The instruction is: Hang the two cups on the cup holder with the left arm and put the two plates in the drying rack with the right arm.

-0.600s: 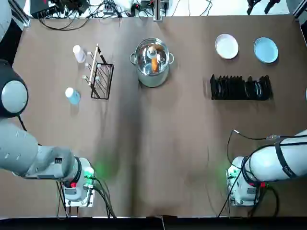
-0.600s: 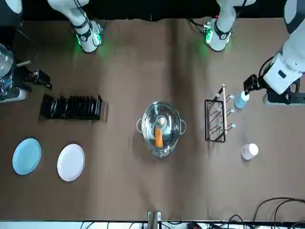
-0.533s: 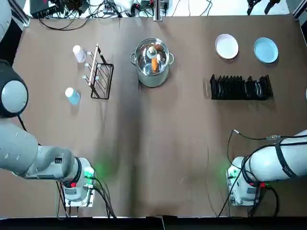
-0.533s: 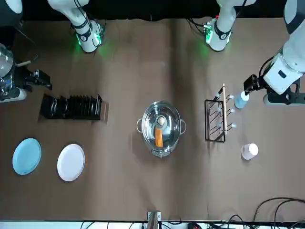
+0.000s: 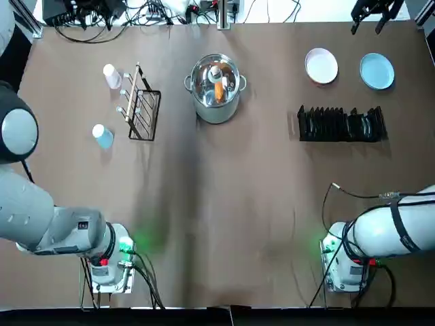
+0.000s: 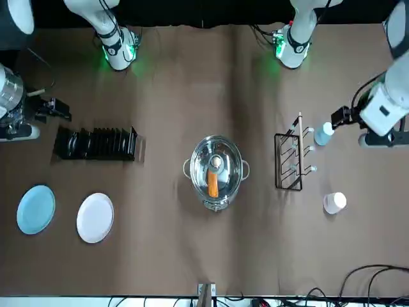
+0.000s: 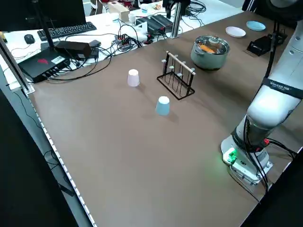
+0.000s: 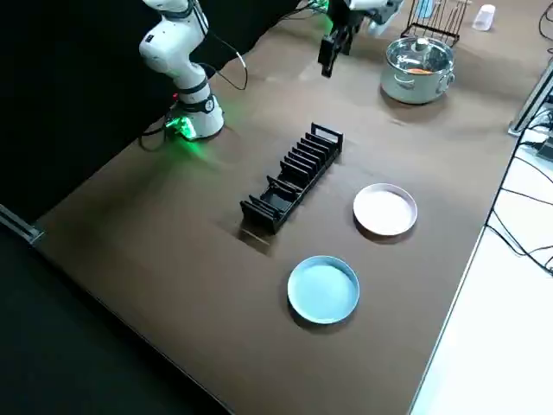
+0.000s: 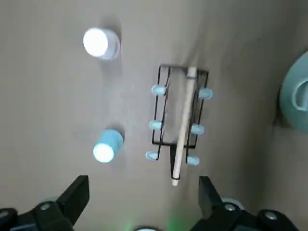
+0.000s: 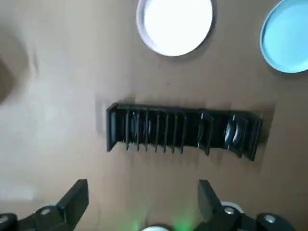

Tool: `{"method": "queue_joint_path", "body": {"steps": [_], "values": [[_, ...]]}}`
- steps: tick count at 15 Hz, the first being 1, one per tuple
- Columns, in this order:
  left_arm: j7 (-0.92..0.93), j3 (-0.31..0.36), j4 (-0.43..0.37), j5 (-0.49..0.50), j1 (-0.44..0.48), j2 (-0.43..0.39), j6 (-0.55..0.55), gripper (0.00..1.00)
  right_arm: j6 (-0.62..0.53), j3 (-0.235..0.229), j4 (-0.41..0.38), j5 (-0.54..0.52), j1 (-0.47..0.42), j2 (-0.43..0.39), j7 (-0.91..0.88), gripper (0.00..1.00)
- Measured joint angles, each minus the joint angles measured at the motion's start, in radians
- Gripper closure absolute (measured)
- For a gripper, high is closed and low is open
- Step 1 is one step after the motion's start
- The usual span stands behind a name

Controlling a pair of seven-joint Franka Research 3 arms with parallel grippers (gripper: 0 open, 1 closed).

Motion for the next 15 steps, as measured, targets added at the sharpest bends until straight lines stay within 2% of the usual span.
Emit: {"method": "queue_joint_path", "body": {"steps": [2,3,4,6,7,8,10,12,13,14,15], "values": [[0.013,0.002,-0.071,-0.026,0.046,0.015,0.026,0.0,0.096,-0.005,-0.076,-0.008,-0.03,-0.018,0.0,0.0],[0.018,0.003,-0.123,-0.028,0.06,0.023,0.076,0.0,0.143,-0.007,-0.111,-0.04,-0.041,-0.021,-0.001,0.0],[0.02,0.003,-0.254,-0.028,0.078,0.028,0.218,0.0,0.229,-0.008,-0.16,-0.125,-0.062,-0.012,0.001,0.02],[0.031,0.003,-0.4,-0.028,0.102,0.013,0.35,0.0,0.32,-0.008,-0.182,-0.154,-0.111,0.03,0.008,0.09],[0.063,0.003,-0.479,-0.028,0.122,-0.004,0.414,0.0,0.381,-0.008,-0.183,-0.155,-0.15,0.069,0.007,0.1],[0.103,0.002,-0.548,-0.028,0.148,-0.021,0.468,0.0,0.449,-0.009,-0.182,-0.155,-0.193,0.114,0.007,0.15],[0.167,0.003,-0.651,-0.028,0.199,-0.052,0.54,0.0,0.572,-0.009,-0.169,-0.154,-0.273,0.217,0.005,0.16],[0.191,0.003,-0.737,-0.028,0.227,-0.074,0.625,0.0,0.637,-0.009,-0.123,-0.148,-0.327,0.322,0.005,0.18],[0.197,0.003,-0.786,-0.028,0.231,-0.082,0.684,0.0,0.669,-0.009,-0.095,-0.136,-0.35,0.367,0.005,0.22],[0.201,0.003,-0.836,-0.028,0.232,-0.088,0.75,0.0,0.712,-0.008,-0.068,-0.123,-0.372,0.408,0.005,0.3],[0.203,0.003,-0.884,-0.028,0.234,-0.092,0.815,0.0,0.759,-0.008,-0.041,-0.115,-0.392,0.445,0.005,0.31]]}}
